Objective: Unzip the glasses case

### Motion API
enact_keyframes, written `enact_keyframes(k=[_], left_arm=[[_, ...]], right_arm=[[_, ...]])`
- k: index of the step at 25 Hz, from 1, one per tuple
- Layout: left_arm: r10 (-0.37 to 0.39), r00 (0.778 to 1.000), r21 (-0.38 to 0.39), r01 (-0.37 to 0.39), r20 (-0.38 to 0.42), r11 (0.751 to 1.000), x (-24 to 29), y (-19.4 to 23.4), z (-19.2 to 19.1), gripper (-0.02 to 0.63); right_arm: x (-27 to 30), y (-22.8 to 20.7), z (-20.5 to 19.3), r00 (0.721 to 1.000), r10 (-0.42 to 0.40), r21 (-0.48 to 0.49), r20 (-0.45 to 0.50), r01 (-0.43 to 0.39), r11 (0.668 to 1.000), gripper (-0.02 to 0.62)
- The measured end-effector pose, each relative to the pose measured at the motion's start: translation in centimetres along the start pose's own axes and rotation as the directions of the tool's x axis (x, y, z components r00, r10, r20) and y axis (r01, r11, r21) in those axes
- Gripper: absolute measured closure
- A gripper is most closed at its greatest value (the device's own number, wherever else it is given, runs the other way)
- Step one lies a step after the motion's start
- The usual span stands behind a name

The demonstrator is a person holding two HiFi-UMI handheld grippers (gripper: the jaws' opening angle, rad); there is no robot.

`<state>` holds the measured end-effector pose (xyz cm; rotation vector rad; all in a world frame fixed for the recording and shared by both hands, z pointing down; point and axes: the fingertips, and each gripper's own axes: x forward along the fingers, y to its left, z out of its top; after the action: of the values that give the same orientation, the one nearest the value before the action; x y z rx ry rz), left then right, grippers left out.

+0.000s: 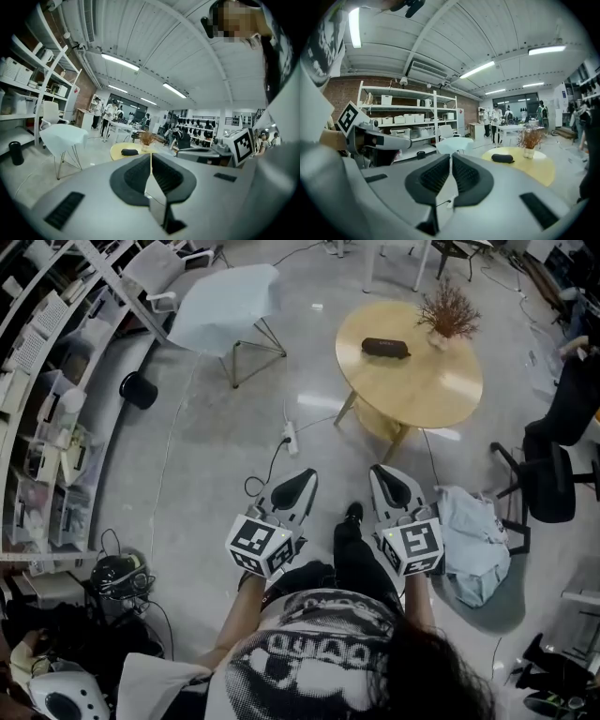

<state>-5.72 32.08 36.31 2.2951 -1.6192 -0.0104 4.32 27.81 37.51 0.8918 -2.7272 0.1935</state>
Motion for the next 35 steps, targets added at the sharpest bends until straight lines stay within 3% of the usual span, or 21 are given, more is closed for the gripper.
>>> enact_keyframes(k=[3,8,13,26,35], left_arm=[[0.012,1.0,0.03,-0.012,0.013,0.999,5.0,0.7,1.9,0.588],[0.002,1.0,0.147,-0.003,0.012,0.989,12.3,1.0,4.9,0.588],[0.015,1.0,0.199,-0.01,-0.026,0.98,16.7,1.0,5.3,0.587],[0.051,0.995,0.214,-0.03,-0.091,0.976,21.9,2.1,5.5,0.587],[0.011,0.989,0.25,0.026,-0.147,0.968,24.6,3.6,5.6,0.587]], right_arm=[[2.0,-4.7,1.0,1.0,0.009,-0.017,0.008,-0.009,1.0,0.578],[5.1,-12.4,2.0,1.0,-0.017,-0.005,-0.005,0.017,1.0,0.578],[7.6,-17.4,2.6,1.0,-0.012,0.002,0.005,0.012,1.0,0.574],[10.7,-21.8,2.5,1.0,0.017,0.058,0.017,-0.018,0.998,0.565],[11.2,-25.9,1.4,0.995,-0.095,0.118,0.009,0.094,0.989,0.563]])
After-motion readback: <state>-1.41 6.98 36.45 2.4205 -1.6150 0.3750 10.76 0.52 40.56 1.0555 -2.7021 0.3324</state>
